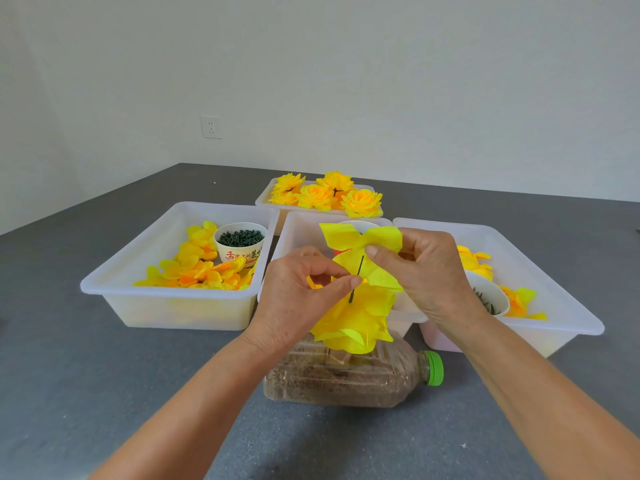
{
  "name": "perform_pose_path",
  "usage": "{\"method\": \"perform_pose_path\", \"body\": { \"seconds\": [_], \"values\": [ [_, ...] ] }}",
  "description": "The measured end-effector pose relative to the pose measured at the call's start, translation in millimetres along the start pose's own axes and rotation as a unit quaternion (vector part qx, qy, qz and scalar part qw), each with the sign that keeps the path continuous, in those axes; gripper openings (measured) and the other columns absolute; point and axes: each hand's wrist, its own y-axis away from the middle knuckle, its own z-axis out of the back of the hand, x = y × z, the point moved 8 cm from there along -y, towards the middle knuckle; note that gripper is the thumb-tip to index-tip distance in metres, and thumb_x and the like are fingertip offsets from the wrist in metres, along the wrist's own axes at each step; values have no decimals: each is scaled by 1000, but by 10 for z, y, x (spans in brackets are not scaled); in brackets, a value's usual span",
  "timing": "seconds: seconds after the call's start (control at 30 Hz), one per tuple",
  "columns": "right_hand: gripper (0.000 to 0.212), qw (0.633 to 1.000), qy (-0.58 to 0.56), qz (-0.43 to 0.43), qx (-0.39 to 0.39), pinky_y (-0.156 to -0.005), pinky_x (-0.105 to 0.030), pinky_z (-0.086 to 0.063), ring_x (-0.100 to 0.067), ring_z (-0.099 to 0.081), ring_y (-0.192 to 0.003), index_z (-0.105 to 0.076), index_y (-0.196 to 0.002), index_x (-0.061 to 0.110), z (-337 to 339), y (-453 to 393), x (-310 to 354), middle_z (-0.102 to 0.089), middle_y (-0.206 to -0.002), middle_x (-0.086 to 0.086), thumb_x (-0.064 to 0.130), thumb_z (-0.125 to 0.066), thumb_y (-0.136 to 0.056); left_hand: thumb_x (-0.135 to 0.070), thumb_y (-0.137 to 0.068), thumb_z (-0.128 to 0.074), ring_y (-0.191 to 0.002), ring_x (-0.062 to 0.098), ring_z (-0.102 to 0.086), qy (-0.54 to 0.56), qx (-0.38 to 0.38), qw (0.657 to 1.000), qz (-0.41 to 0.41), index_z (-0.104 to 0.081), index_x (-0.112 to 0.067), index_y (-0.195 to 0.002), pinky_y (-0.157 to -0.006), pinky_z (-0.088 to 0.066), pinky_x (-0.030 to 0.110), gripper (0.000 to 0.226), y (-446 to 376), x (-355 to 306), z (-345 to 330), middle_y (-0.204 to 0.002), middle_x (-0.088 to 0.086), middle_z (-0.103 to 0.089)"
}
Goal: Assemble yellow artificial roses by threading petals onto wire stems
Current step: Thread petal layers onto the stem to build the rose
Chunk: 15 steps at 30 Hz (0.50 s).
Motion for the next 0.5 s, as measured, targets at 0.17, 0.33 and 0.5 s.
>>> {"method": "perform_pose_path", "body": {
  "seconds": [0.17, 0.33, 0.5],
  "values": [
    [23, 998, -46, -29, 6, -69, -32, -56, -10, -67, -70, -70, -79, 30, -13, 31, -30, -71, -71, 14, 7, -70, -80, -20, -72, -79, -60, 9, -46, -12, -1, 1000, -2, -75, -22, -70, -63, -44, 37, 5, 13, -11, -2, -63, 11, -56],
    [17, 992, -106, -64, 17, -69, -30, -56, -12, -68, -72, -73, -82, 22, -41, 75, -19, -74, -78, 3, 5, -69, -80, -18, -72, -79, -59, 9, -45, -12, -2, 1000, 3, -75, -19, -70, -61, -43, 33, 4, 10, -30, -9, -63, 11, -57],
    [14, 981, -167, -99, 29, -69, -29, -57, -15, -68, -76, -74, -82, 18, -54, 106, -65, -74, -82, -2, 6, -68, -78, -15, -73, -78, -59, 8, -48, -6, -3, 1000, 4, -75, -15, -70, -60, -43, 31, 4, 19, -30, -16, -63, 6, -59]
  ]
}}
